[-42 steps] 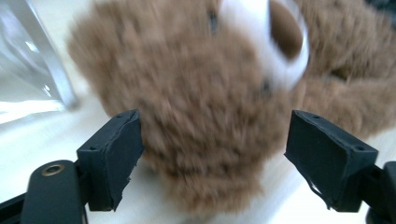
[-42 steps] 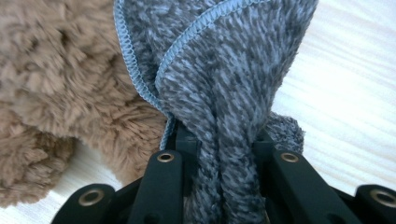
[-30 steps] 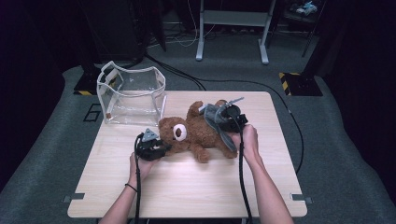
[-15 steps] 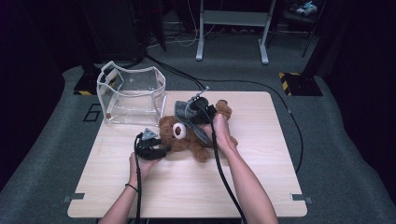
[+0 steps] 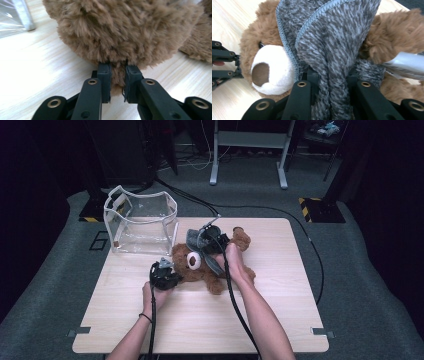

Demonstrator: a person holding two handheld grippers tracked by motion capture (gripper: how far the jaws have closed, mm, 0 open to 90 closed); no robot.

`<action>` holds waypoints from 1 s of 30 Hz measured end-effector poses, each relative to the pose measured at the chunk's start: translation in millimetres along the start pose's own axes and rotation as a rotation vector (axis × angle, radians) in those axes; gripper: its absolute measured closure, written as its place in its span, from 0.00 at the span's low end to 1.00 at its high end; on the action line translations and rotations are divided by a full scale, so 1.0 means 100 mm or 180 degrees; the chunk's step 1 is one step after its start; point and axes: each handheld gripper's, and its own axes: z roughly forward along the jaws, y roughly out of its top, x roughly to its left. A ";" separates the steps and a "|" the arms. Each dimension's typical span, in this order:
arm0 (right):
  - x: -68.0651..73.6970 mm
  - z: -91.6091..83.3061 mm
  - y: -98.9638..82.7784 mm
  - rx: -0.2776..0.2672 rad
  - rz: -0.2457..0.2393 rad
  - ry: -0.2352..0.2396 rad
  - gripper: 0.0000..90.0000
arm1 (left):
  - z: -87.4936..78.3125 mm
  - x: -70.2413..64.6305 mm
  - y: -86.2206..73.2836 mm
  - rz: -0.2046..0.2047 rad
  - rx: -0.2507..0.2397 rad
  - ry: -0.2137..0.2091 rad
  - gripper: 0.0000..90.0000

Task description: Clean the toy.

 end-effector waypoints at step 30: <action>-0.85 -0.55 -0.61 -0.0013 0.0660 -0.0354 0.83 | 0.10 -0.05 0.10 0.0185 -0.0023 -0.0145 0.90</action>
